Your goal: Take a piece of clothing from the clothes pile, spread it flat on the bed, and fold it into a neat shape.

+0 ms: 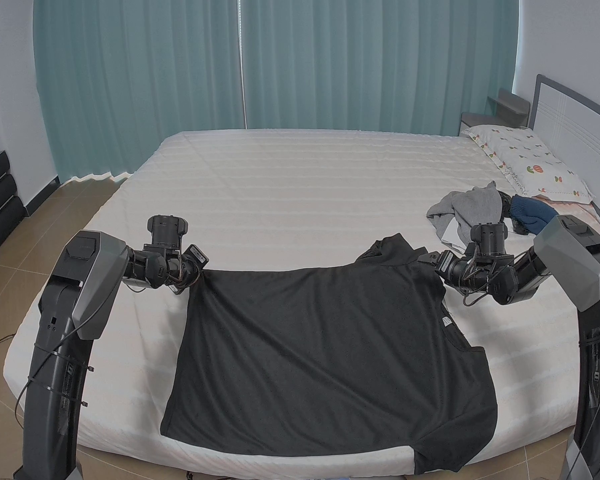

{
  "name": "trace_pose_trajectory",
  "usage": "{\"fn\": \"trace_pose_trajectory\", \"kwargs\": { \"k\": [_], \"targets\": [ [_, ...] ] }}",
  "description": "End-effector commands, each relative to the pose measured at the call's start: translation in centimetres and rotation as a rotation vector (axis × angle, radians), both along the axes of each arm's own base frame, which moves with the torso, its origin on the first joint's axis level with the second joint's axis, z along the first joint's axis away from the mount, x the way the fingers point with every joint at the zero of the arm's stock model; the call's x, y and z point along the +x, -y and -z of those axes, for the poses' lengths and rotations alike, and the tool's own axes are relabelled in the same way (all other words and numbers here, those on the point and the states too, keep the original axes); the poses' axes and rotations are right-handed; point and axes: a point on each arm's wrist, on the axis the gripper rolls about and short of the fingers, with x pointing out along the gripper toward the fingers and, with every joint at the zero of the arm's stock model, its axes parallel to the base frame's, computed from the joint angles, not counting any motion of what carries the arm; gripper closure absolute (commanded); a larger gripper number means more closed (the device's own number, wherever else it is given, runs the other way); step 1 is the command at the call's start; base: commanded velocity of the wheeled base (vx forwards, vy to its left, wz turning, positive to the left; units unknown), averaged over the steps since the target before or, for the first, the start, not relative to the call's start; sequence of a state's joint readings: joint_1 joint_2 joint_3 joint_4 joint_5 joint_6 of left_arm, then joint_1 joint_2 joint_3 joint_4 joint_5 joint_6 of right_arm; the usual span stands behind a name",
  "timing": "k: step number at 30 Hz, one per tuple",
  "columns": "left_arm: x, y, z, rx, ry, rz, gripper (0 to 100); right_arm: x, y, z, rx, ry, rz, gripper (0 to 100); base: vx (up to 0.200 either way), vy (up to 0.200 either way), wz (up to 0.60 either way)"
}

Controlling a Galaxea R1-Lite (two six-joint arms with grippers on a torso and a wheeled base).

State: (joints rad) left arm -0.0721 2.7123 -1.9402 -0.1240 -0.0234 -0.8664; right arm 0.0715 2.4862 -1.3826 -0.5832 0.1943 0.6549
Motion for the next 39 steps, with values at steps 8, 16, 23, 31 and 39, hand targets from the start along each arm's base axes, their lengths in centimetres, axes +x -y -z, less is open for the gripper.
{"fn": "trace_pose_trajectory", "kwargs": {
  "k": [8,16,23,31,39],
  "targets": [
    [0.7,-1.7,-3.4,0.117,0.092,-0.023,100,1.6,-0.4,0.9,0.001,0.025,-0.003,0,0.0,0.0,0.0],
    [0.7,-2.6,-4.4,0.21,0.115,-0.012,100,2.8,-0.9,1.4,-0.003,0.056,0.0,0,0.0,0.0,0.0],
    [0.7,-3.2,-4.5,0.282,0.114,-0.032,100,4.0,-1.8,2.3,-0.006,0.078,-0.007,0,0.0,0.0,0.0],
    [0.6,-3.9,-5.1,0.297,0.118,-0.05,100,5.1,-2.8,2.7,-0.006,0.11,-0.016,0,0.0,0.0,0.0],
    [0.6,-4.2,-5.2,0.297,0.113,-0.056,100,5.8,-3.5,2.7,-0.006,0.134,-0.026,0,0.0,0.0,0.0]
  ]
}}
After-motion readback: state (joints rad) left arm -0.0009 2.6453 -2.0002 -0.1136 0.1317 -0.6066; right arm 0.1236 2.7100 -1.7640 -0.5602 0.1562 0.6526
